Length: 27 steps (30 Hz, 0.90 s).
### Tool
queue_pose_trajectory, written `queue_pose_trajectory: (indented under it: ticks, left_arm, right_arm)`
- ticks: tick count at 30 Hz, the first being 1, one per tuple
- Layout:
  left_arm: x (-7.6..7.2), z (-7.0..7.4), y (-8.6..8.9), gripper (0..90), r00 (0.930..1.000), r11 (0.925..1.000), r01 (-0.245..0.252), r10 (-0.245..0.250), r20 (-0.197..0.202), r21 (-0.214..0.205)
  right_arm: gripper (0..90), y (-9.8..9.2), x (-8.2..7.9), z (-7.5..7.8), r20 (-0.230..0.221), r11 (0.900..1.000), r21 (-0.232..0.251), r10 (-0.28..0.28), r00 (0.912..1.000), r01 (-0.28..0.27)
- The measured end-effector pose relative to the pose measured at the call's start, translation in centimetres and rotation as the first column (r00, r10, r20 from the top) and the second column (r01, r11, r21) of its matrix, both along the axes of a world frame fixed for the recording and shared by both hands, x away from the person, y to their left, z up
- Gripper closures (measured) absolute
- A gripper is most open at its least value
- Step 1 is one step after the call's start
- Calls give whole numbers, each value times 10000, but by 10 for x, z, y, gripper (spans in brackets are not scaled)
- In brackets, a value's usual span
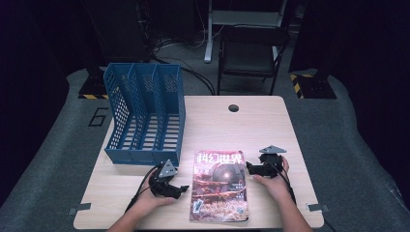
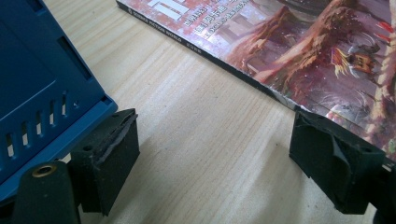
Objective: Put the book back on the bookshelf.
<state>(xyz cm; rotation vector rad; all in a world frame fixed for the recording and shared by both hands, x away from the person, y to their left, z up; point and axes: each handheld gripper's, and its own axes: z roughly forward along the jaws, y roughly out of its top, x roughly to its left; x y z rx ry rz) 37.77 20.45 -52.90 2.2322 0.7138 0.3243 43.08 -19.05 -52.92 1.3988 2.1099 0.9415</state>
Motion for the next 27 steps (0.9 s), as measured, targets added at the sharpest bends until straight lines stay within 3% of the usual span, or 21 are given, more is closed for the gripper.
queue_pose_trajectory:
  ticks: [19,23,25,27]
  left_arm:
    - [-1,0,-3,161,9995,9995,-312,312,6,-78]
    - [-2,-1,-4,162,9988,9986,-487,487,14,-199]
    - [-2,0,-4,161,9979,9977,-620,614,-203,-281]
    - [-1,2,-3,162,9978,9980,-572,562,-351,-283]
  right_arm:
    - [95,2,-1,0,56,9998,-3,-183,9998,183]
    - [143,3,-2,2,-58,9995,35,-320,9995,321]
    - [161,4,-2,3,-177,9996,-27,-277,9995,276]
    - [243,8,-2,9,-632,9994,199,-287,9976,300]
